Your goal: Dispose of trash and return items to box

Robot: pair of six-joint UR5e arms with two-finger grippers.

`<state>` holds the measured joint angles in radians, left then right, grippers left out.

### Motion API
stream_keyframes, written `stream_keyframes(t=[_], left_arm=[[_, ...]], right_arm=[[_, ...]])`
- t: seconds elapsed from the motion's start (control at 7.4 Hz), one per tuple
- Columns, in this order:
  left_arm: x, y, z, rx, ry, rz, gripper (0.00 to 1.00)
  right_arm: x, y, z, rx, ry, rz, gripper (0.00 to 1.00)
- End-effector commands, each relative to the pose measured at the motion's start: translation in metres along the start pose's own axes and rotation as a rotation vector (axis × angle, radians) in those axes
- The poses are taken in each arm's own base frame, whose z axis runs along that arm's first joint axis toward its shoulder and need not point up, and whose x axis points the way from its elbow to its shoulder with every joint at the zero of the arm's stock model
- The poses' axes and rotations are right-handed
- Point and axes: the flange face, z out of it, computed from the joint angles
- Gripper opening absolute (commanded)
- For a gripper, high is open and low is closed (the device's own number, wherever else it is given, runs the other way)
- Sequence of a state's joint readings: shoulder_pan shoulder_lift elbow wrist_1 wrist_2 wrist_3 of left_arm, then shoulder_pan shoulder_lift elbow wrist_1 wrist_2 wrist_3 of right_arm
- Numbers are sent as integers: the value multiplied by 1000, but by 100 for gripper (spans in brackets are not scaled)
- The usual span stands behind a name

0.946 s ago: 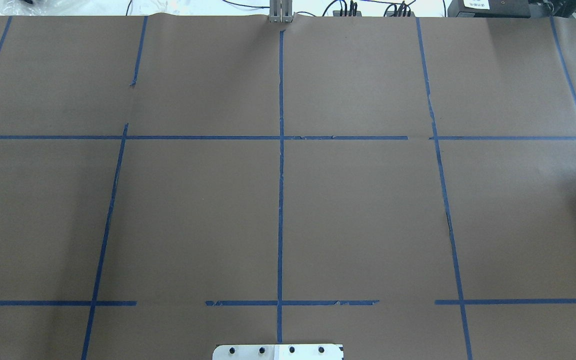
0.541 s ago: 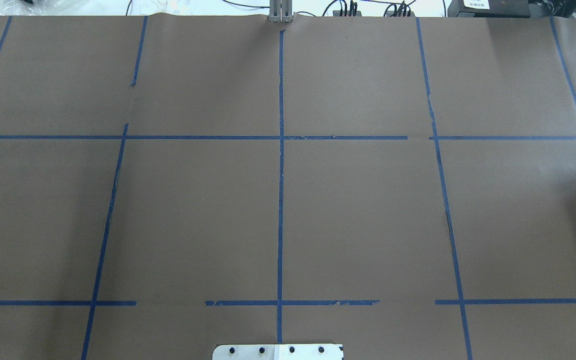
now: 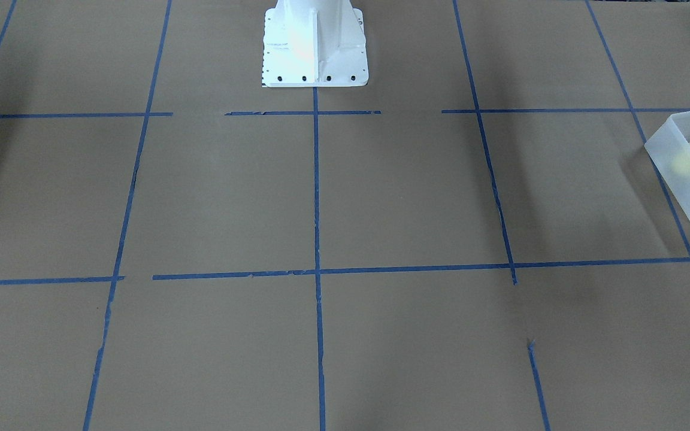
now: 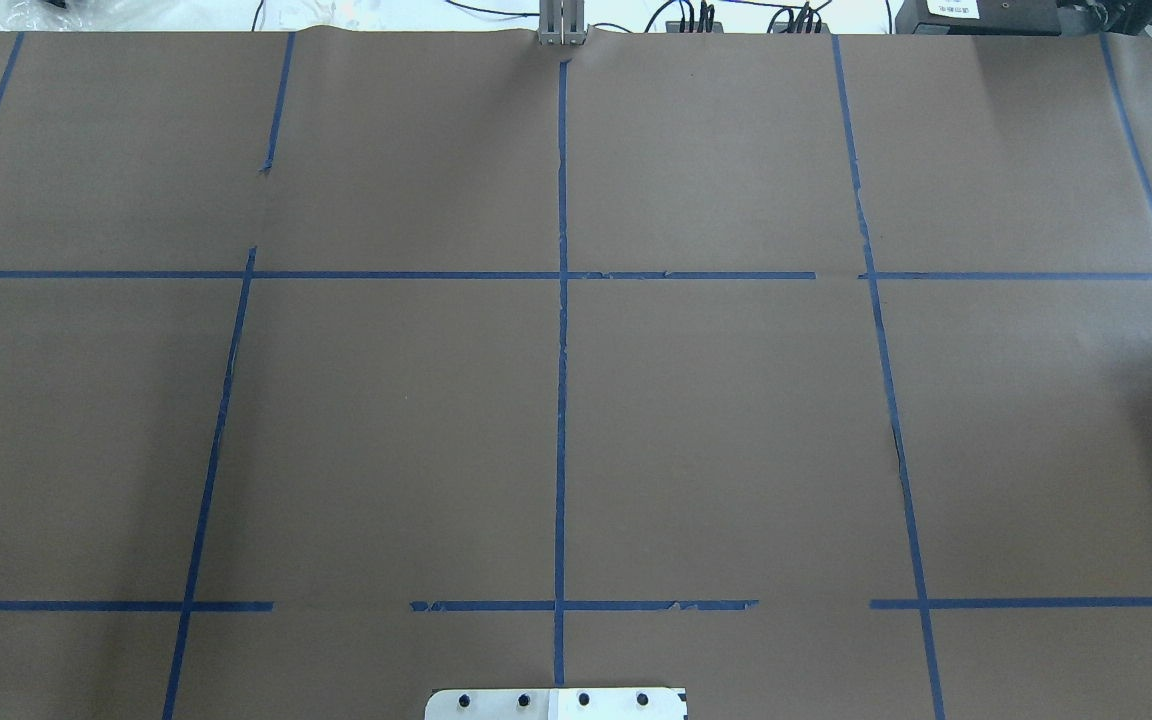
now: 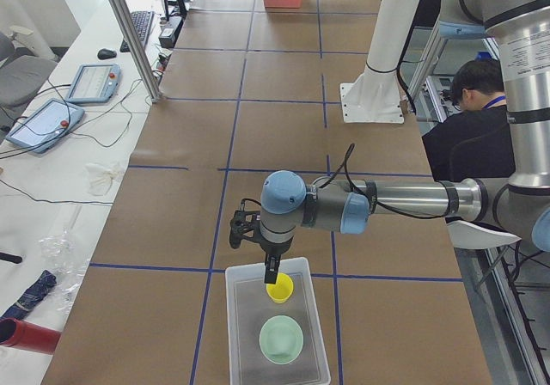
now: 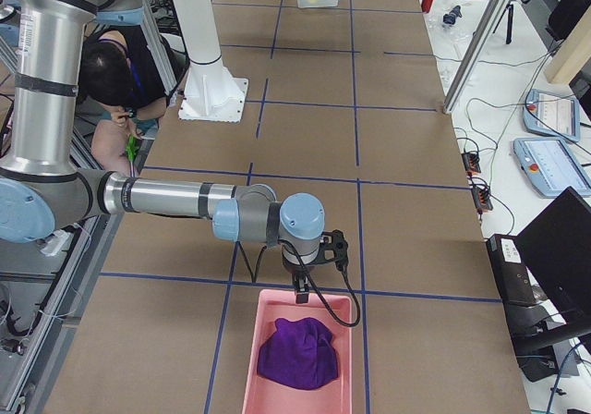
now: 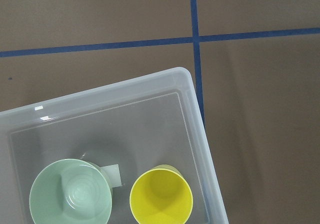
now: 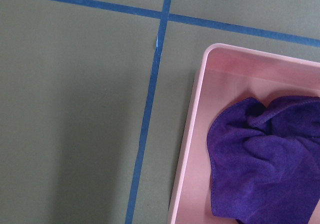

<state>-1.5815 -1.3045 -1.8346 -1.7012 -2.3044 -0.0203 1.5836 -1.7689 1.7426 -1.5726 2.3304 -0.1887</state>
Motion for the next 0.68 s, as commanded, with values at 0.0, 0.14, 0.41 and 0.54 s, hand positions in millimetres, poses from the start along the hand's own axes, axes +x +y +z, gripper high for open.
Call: stream_keyframes(t=[0.0,0.14,0.41,0.54], left_arm=[[0,1,0,-1,0,-1,100],[-1,2,1,-3,0,-2,100],[-2,4,2,-6,0,-5,100],[-2,4,2,-6,-1,-7,100]], right_arm=[[0,1,0,0,-3,1,100],[0,1,0,2,-4,0,100],[-1,0,1,-1,-6,4,100],[-3,0,3,-5,-7,1,100]])
